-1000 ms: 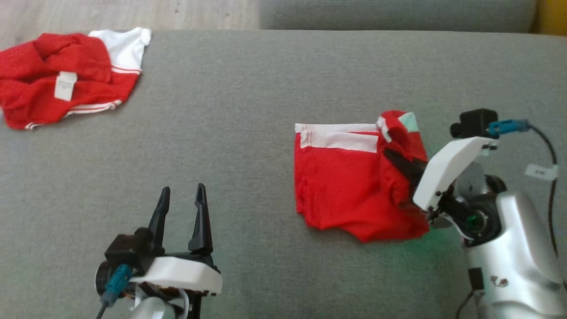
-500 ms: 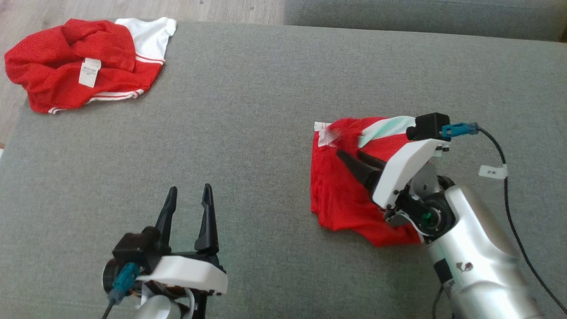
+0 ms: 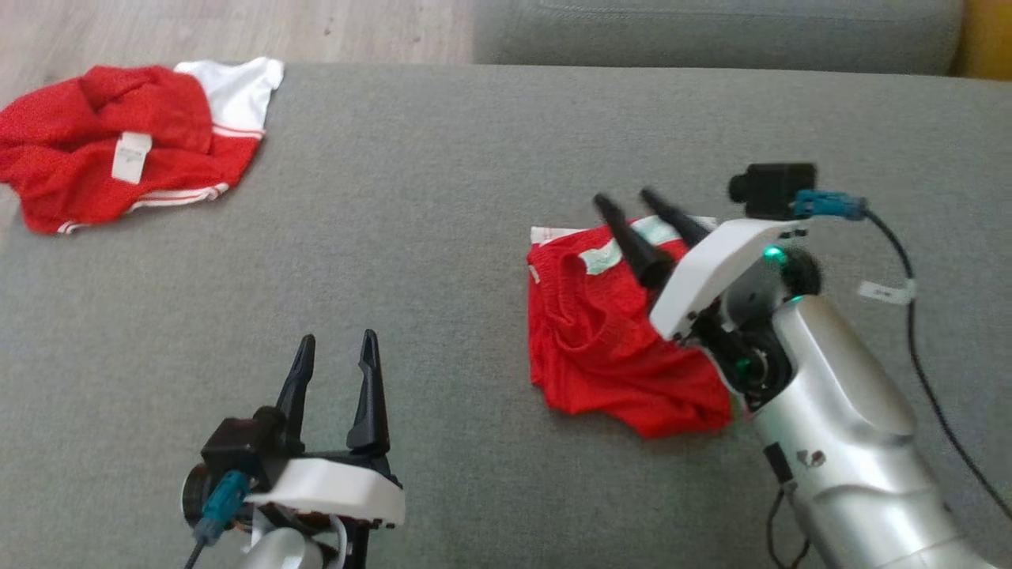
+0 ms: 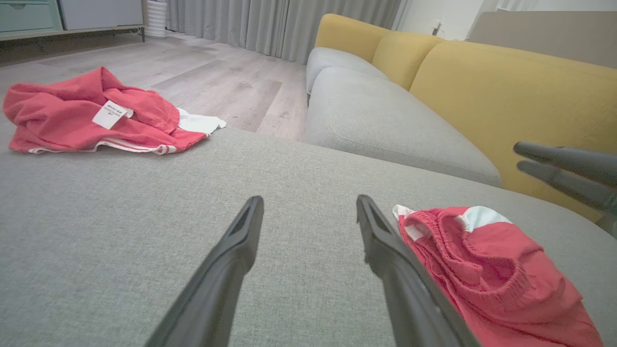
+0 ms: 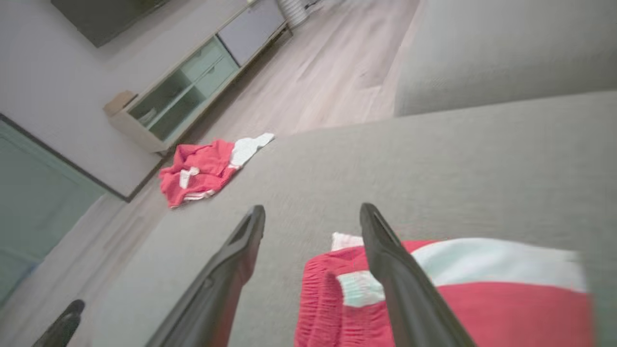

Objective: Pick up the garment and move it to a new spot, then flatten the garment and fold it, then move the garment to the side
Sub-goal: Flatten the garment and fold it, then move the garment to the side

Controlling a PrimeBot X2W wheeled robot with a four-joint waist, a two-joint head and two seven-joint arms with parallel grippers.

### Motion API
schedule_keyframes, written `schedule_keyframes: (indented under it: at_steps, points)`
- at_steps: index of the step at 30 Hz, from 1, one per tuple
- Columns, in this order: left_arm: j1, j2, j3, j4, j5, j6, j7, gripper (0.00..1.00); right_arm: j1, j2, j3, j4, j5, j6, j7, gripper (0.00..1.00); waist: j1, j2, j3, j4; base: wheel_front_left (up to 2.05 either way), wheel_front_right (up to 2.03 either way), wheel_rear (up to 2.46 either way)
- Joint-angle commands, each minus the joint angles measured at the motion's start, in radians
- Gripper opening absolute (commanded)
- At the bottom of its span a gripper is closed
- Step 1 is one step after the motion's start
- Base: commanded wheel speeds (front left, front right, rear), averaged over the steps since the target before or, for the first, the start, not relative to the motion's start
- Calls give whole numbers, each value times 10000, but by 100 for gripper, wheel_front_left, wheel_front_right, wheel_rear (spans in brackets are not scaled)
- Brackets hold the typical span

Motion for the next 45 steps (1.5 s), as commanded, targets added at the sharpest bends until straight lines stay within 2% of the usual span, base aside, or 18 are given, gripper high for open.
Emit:
schedule_keyframes:
  at_steps: [1,10,15,19,25,34,45]
  points:
    - [-483,146,321,-238,18,-1,-119,100,-360,113,-51,-452,-381,-7,-256,100,0,-1,-105,-124,0,0,0]
    - [-792,235,394,66,282,-23,-502,100,1292,-92,-1390,-1967,-3939,-7,-1810,100,0,-1,-623,-643,0,0,0]
    - [-487,275,471,334,285,-20,-720,100,2975,43,-2342,-2964,-4916,-7,-2347,100,0,-1,-894,-838,0,0,0]
    - [-11,277,541,537,216,18,-846,100,4286,121,-2875,-3533,-5120,-7,-2685,100,0,-1,-1119,-917,0,0,0]
    - [718,344,558,690,35,1,-910,100,5603,130,-2990,-3874,-4666,-7,-3320,100,0,-1,-1362,-995,0,0,0]
    - [1141,459,605,563,2,94,-941,100,6006,132,-3121,-3907,-4631,-7,-3769,100,0,-1,-1445,-921,0,0,0]
    - [1108,518,561,301,59,298,-802,100,6002,133,-3061,-3821,-4645,-7,-3699,100,0,-1,-1413,-843,0,0,0]
